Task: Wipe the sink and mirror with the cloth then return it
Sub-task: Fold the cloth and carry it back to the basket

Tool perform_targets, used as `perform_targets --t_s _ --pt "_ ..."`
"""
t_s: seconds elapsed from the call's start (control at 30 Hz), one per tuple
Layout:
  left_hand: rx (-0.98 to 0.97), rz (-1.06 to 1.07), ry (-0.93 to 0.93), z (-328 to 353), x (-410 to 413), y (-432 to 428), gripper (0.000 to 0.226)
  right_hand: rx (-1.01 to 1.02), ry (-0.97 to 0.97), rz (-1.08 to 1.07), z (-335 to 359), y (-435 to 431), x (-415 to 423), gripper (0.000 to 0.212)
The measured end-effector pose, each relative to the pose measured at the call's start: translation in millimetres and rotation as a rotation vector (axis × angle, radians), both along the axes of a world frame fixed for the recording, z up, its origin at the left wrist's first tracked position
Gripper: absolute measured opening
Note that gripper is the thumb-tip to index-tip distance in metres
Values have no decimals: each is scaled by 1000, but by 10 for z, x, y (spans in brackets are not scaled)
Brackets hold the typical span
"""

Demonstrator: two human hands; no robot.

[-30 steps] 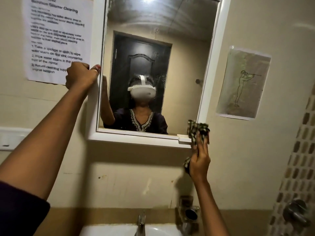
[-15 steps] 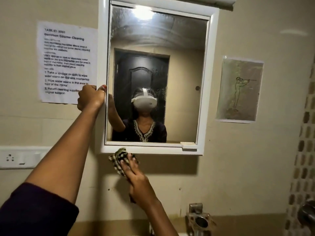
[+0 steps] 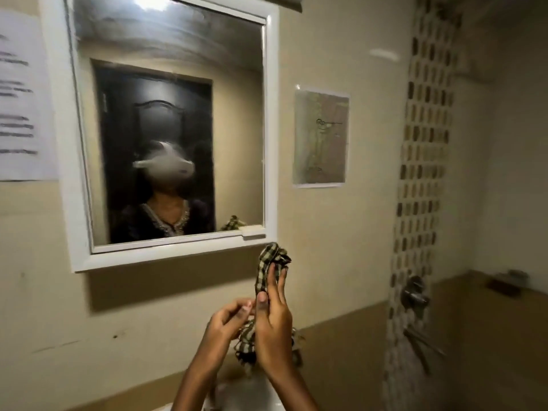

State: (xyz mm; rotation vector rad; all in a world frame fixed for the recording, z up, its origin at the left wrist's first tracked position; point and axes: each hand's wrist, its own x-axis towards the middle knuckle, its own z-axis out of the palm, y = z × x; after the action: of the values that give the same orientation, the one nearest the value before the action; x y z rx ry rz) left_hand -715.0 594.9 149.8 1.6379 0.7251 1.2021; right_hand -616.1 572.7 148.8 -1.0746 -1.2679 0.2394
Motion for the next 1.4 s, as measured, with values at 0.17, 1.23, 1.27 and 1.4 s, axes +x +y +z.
perform_targets --t_s 0.17,1.23,1.27,1.4 --pt "-134 -288 -118 -211 677 -137 39 -53 -47 -50 -249 -444 515 42" --pt "-194 -1586 305 -1311 5908 -4480 36 -658 -140 -1096 -317 -6300 4757 40" --pt "-212 -1632 324 -1339 6043 -4724 44 -675 -139 -1140 -311 -6529 4841 41" --pt "-211 -1644 361 -1473 6460 -5561 16 -755 -143 -1337 -353 -7200 5259 38"
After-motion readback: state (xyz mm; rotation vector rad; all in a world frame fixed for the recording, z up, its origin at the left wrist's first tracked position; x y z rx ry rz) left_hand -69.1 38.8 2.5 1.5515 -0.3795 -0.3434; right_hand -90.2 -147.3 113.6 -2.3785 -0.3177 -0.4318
